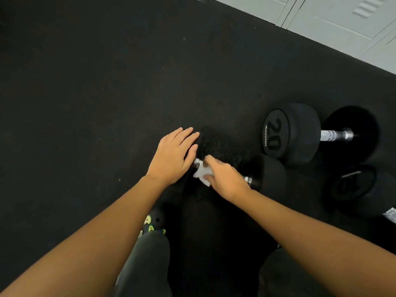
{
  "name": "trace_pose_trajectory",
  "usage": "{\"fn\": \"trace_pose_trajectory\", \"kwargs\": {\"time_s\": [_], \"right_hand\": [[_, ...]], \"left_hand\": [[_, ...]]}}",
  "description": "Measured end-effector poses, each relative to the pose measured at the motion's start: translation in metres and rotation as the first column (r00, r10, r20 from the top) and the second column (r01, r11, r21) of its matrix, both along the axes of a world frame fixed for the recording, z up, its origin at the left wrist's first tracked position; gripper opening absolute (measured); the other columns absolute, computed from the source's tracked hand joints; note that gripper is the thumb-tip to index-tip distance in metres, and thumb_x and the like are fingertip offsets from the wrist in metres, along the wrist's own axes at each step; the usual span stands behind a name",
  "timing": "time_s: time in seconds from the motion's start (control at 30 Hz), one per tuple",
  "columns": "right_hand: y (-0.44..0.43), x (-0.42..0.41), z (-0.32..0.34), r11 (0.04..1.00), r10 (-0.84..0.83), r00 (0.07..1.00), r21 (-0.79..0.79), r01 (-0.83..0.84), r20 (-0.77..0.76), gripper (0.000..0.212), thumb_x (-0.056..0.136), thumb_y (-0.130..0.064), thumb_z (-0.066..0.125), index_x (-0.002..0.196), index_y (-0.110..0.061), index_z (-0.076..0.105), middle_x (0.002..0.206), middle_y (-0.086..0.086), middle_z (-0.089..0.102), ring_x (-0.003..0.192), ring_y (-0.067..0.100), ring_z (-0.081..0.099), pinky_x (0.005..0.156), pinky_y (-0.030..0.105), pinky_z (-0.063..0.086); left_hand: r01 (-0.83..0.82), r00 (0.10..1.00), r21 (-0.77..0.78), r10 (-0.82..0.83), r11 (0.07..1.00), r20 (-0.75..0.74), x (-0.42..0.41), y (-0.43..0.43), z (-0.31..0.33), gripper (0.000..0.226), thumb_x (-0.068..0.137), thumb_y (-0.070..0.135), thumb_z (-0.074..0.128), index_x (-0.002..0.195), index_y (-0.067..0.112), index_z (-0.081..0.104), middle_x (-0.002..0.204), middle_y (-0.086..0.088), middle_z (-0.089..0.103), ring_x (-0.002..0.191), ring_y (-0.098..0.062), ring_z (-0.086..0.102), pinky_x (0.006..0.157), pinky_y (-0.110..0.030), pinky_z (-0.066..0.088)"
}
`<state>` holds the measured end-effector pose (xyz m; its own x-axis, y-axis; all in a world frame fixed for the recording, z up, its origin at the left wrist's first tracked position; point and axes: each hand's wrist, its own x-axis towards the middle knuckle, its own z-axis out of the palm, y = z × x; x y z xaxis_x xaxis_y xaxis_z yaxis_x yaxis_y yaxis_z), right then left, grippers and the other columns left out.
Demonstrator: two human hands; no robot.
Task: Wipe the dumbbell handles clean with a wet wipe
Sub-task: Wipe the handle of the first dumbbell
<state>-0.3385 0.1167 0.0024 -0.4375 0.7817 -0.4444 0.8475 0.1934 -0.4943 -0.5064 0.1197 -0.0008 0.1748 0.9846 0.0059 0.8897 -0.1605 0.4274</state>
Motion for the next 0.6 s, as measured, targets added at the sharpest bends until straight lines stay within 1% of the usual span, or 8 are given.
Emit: {"fn": "trace_pose_trajectory", "kwargs": {"time_s": [0.03, 0.07, 0.1, 0.23, 0.33, 0.43, 0.5, 0.6], "right_hand": [[0.002, -0.003, 0.000, 0.999, -0.048, 0.999, -0.007, 0.048, -0.003, 0.028, 0.093, -0.019, 0.051, 0.118, -0.015, 0.040, 0.114, 0.010, 0.058, 0.102, 0.028, 0.057, 0.080, 0.035, 0.043], [0.005, -0.006, 0.000, 0.997, -0.076, 0.997, -0.020, 0.076, 0.007, 0.029, 0.092, -0.020, 0.051, 0.119, -0.015, 0.039, 0.107, 0.011, 0.061, 0.094, 0.028, 0.059, 0.074, 0.036, 0.045], [0.008, -0.008, -0.001, 0.995, -0.096, 0.995, -0.038, 0.097, 0.017, 0.032, 0.092, -0.022, 0.052, 0.121, -0.016, 0.038, 0.104, 0.012, 0.062, 0.092, 0.029, 0.060, 0.074, 0.037, 0.047], [0.018, -0.014, -0.004, 0.981, -0.158, 0.987, -0.108, 0.159, 0.022, 0.037, 0.093, -0.030, 0.052, 0.126, -0.014, 0.047, 0.112, 0.013, 0.062, 0.102, 0.027, 0.059, 0.085, 0.039, 0.048], [0.020, -0.013, -0.004, 0.977, -0.151, 0.989, -0.153, 0.150, 0.008, 0.035, 0.093, -0.025, 0.052, 0.126, -0.015, 0.052, 0.115, 0.014, 0.062, 0.106, 0.026, 0.058, 0.090, 0.037, 0.047], [0.023, -0.005, -0.005, 0.977, -0.092, 0.996, -0.193, 0.093, 0.015, 0.040, 0.093, -0.020, 0.051, 0.133, -0.022, 0.049, 0.125, 0.011, 0.058, 0.114, 0.026, 0.054, 0.097, 0.037, 0.044], [0.028, 0.001, -0.007, 0.972, -0.090, 0.995, -0.211, 0.099, 0.053, 0.043, 0.094, -0.025, 0.051, 0.137, -0.025, 0.045, 0.133, 0.010, 0.053, 0.120, 0.025, 0.051, 0.100, 0.038, 0.042], [0.033, 0.002, -0.009, 0.954, -0.127, 0.987, -0.259, 0.149, 0.099, 0.043, 0.095, -0.037, 0.047, 0.137, -0.028, 0.043, 0.136, 0.008, 0.051, 0.122, 0.025, 0.049, 0.102, 0.039, 0.041]], "left_hand": [[-0.004, 1.000, 0.000, 0.004, 1.000, 0.000, 0.000, 0.000, 0.000, 0.050, 0.094, 0.036, 0.027, 0.131, 0.014, 0.053, 0.137, -0.005, 0.052, 0.132, -0.026, 0.042, 0.106, -0.039, 0.032], [-0.006, 1.000, 0.002, 0.006, 1.000, 0.001, 0.000, 0.000, 0.000, 0.050, 0.094, 0.036, 0.027, 0.131, 0.014, 0.053, 0.137, -0.005, 0.052, 0.132, -0.026, 0.042, 0.106, -0.039, 0.032], [-0.006, 1.000, 0.002, 0.006, 1.000, 0.001, 0.000, 0.001, -0.001, 0.050, 0.094, 0.036, 0.028, 0.131, 0.014, 0.053, 0.137, -0.005, 0.052, 0.132, -0.026, 0.042, 0.105, -0.039, 0.032], [0.014, 1.000, 0.010, -0.013, 1.000, -0.005, -0.001, 0.002, -0.002, 0.050, 0.094, 0.036, 0.028, 0.131, 0.014, 0.054, 0.136, -0.006, 0.053, 0.130, -0.027, 0.044, 0.105, -0.040, 0.033], [0.014, 1.000, 0.019, -0.014, 1.000, -0.015, -0.002, 0.002, -0.001, 0.050, 0.094, 0.036, 0.029, 0.131, 0.014, 0.054, 0.136, -0.006, 0.053, 0.130, -0.027, 0.045, 0.105, -0.041, 0.032], [0.018, 1.000, 0.032, -0.017, 0.999, -0.026, -0.002, 0.001, -0.001, 0.048, 0.094, 0.034, 0.029, 0.130, 0.015, 0.055, 0.135, -0.006, 0.054, 0.128, -0.027, 0.046, 0.107, -0.041, 0.030], [0.017, 0.999, 0.033, -0.015, 0.999, -0.037, -0.002, 0.000, 0.000, 0.048, 0.094, 0.034, 0.028, 0.131, 0.015, 0.054, 0.135, -0.005, 0.054, 0.128, -0.026, 0.046, 0.108, -0.041, 0.028], [0.013, 0.998, 0.048, -0.010, 0.999, -0.055, -0.001, -0.001, 0.000, 0.048, 0.094, 0.033, 0.028, 0.130, 0.015, 0.055, 0.134, -0.005, 0.055, 0.127, -0.026, 0.047, 0.108, -0.041, 0.027]]}}
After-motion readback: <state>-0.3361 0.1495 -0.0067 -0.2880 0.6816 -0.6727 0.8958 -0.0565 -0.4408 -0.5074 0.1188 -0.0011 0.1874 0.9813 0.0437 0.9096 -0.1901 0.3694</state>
